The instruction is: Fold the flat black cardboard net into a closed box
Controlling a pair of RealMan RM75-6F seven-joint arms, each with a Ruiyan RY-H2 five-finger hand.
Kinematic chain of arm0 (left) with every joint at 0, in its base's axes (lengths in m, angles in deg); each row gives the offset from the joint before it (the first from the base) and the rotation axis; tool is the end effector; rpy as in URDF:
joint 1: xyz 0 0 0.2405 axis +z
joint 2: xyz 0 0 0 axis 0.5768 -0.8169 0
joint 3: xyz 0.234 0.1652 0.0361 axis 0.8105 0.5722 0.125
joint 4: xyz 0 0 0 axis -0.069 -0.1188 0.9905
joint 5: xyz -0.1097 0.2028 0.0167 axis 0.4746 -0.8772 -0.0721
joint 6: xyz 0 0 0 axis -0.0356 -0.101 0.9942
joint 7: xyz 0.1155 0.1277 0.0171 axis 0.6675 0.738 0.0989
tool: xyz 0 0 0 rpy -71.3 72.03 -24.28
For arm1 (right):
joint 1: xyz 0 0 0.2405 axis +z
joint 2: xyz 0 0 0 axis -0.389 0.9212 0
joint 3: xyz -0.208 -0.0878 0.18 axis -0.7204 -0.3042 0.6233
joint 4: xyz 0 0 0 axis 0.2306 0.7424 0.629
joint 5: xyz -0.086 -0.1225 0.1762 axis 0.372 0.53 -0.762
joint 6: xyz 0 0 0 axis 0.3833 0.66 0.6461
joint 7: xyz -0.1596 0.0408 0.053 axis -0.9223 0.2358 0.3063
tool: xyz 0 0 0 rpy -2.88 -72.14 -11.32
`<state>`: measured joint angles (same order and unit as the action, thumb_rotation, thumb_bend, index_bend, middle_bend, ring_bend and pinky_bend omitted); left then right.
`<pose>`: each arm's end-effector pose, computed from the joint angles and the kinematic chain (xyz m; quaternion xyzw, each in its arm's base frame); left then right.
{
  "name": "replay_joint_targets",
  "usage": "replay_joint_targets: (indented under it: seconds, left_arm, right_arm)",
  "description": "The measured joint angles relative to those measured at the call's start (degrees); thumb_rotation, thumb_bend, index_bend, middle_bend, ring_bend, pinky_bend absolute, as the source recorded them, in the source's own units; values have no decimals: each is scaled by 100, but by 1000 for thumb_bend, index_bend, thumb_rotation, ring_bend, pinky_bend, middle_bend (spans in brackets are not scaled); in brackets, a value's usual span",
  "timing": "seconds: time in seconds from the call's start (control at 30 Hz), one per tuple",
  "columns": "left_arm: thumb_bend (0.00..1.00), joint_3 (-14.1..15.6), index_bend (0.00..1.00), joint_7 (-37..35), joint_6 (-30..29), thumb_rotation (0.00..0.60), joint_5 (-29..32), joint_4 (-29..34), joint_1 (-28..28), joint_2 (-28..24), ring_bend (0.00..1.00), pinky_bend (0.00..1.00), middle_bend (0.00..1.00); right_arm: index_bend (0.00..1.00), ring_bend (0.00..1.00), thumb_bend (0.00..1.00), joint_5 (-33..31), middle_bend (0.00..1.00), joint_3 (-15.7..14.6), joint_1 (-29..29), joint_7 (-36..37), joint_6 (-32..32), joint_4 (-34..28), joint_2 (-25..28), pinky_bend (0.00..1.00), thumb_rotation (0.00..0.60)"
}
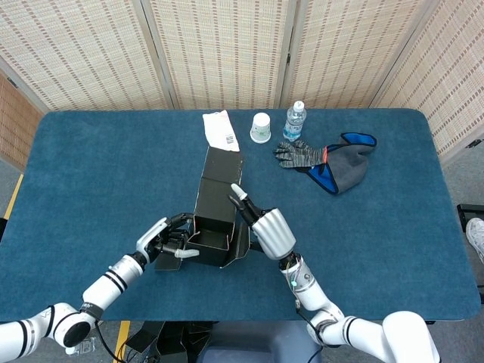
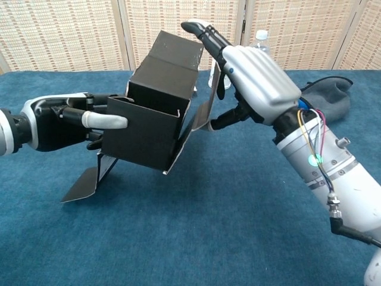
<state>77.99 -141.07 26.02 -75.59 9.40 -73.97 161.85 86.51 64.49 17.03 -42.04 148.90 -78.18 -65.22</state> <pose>-0.1733 0.3577 -0.0300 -0.3743 -0.8047 -0.4602 0.0232 -0.0964 -0.3512 -0.1001 0.6384 -0.2326 0.6395 0.3597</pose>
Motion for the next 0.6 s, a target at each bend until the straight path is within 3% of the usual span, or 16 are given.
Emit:
replay_joint_targets:
  seconds: [0.33, 0.6]
  left_arm:
    - [114, 0, 288, 92, -23, 600, -167, -5, 0, 79, 581, 774, 271]
    - [114, 19, 287, 67, -48, 600, -230, -50, 9, 148, 581, 774, 271]
  right_arm:
    - [0, 646, 50, 185, 51, -18, 364, -141, -123, 98, -18, 1000, 600]
    - [0, 628, 50, 181, 0, 22, 476, -135, -22, 201, -122, 1000, 600]
